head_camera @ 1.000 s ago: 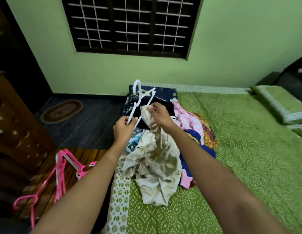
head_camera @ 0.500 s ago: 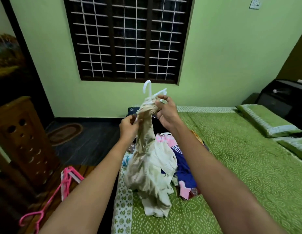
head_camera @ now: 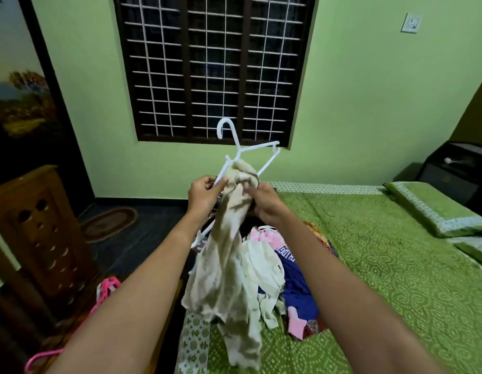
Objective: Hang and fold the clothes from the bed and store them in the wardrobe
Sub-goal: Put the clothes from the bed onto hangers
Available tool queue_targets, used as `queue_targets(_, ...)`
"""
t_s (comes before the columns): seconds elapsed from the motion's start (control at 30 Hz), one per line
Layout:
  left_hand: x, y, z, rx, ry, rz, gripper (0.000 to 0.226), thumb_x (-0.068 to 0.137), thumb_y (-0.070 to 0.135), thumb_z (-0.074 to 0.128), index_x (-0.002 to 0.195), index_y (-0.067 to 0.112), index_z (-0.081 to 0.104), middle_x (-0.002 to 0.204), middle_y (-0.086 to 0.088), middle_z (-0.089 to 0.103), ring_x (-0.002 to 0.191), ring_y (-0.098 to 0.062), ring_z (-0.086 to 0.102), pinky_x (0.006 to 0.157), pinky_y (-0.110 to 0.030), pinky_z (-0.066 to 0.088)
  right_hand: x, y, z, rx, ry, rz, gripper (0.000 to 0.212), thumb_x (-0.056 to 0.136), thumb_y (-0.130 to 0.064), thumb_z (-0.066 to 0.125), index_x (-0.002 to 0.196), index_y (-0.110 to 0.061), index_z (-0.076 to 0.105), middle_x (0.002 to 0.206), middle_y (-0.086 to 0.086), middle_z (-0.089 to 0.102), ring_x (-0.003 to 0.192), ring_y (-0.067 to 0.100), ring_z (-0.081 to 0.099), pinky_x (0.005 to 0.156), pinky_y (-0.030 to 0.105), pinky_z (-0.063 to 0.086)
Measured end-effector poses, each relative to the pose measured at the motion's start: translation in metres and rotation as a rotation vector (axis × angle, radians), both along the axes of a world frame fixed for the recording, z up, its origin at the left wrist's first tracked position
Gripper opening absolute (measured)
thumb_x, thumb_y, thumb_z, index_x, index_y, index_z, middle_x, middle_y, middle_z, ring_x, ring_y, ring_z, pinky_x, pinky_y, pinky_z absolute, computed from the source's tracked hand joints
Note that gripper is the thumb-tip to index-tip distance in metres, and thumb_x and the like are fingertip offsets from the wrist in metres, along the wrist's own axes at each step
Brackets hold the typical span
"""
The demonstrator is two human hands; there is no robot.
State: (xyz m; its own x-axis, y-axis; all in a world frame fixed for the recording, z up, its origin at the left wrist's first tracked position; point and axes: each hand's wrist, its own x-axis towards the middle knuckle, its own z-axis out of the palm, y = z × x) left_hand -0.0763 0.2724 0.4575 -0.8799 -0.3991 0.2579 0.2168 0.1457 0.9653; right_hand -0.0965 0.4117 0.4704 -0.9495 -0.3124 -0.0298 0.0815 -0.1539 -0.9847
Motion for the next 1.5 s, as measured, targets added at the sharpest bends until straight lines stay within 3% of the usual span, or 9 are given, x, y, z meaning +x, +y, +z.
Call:
queue_targets(0.2,-0.004,0.005,-0.018,0.042,-0.083,-0.070,0.023,0.093,0.027,0.056,0.073,0.016,0.061,0.061,0.009,0.061,0.059,0.001,0.056,0.057,-0.018,0.042,-0.023,0.025,0.052,-0.661,-0.205,-0.277,0.023,0.101,-0.018,0.040,0.088,-0.005,0.054,0.065,0.008,0.068,0.046,0.014,0.064,0.038,0.021,0.048)
queue_targets(0.47,-0.003,0.013,-0.034,0.103,-0.152,-0.123,0.021,0.082,0.013,0.070,0.099,0.005,0.061,0.079,-0.004,0.062,0.065,-0.013,0.056,0.056,-0.016,0.048,-0.036,0.034,0.048,-0.756,-0.233,-0.366,0.025,0.102,-0.009,0.034,0.118,0.006,0.046,0.108,0.020,0.057,0.077,0.026,0.060,0.065,0.035,0.057)
queue_targets(0.57,-0.006,0.011,-0.036,0.078,-0.162,-0.119,0.020,0.075,0.002,0.074,0.086,0.011,0.060,0.073,-0.003,0.062,0.060,-0.011,0.057,0.056,-0.019,0.048,-0.034,0.041,0.029,-0.552,-0.280,-0.217,0.031,0.103,-0.022,0.034,0.097,0.002,0.052,0.097,0.017,0.057,0.081,0.025,0.058,0.073,0.038,0.054)
queue_targets(0.7,-0.012,0.015,-0.030,0.116,-0.126,-0.057,0.023,0.076,0.001,0.073,0.075,0.018,0.058,0.071,0.000,0.062,0.054,-0.004,0.057,0.056,-0.015,0.049,-0.016,0.051,-0.006,0.260,-0.378,0.132,0.076,0.088,-0.070,0.030,0.115,-0.003,0.050,0.113,0.020,0.055,0.103,0.035,0.055,0.080,0.043,0.048)
queue_targets(0.8,-0.017,0.020,-0.019,0.134,-0.108,-0.042,0.023,0.077,0.001,0.072,0.076,0.018,0.056,0.070,-0.002,0.061,0.059,-0.010,0.055,0.058,-0.019,0.049,-0.007,0.051,-0.032,0.564,-0.334,0.184,0.070,0.077,-0.066,0.057,0.113,-0.007,0.052,0.123,0.019,0.055,0.109,0.037,0.056,0.086,0.048,0.050)
queue_targets(1.0,-0.021,0.022,-0.014,0.085,-0.068,-0.033,0.014,0.079,0.010,0.073,0.079,0.015,0.060,0.071,-0.002,0.061,0.063,-0.012,0.053,0.061,-0.022,0.045,-0.017,0.042,-0.052,0.407,-0.158,-0.062,0.004,0.090,-0.005,0.057,0.090,-0.008,0.060,0.080,0.009,0.062,0.066,0.021,0.057,0.058,0.031,0.048)
queue_targets(1.13,-0.021,0.015,-0.024,0.000,-0.050,0.017,0.018,0.087,0.020,0.065,0.070,0.020,0.058,0.066,0.004,0.056,0.061,-0.009,0.047,0.057,-0.020,0.038,-0.034,0.053,-0.024,0.501,0.208,-0.356,0.015,0.094,-0.009,0.050,0.087,-0.003,0.062,0.079,0.007,0.058,0.074,0.020,0.053,0.064,0.026,0.038)
queue_targets(1.33,-0.018,0.027,-0.029,-0.047,-0.056,-0.136,0.019,0.090,0.029,0.058,0.076,0.018,0.057,0.056,0.010,0.051,0.048,-0.004,0.043,0.048,-0.020,0.035,-0.021,0.049,0.016,0.856,0.409,0.316,0.015,0.092,-0.012,0.058,0.077,-0.013,0.060,0.070,-0.003,0.053,0.067,0.008,0.047,0.058,0.018,0.037)
queue_targets(1.5,-0.014,0.042,-0.025,-0.089,-0.085,-0.248,0.038,0.092,0.045,0.046,0.087,0.010,0.058,0.065,0.000,0.048,0.057,-0.007,0.042,0.052,-0.018,0.033,-0.024,0.041,0.013,0.562,0.386,0.228,0.021,0.086,-0.007,0.065,0.099,0.009,0.064,0.082,0.012,0.065,0.074,0.014,0.058,0.075,0.028,0.047)
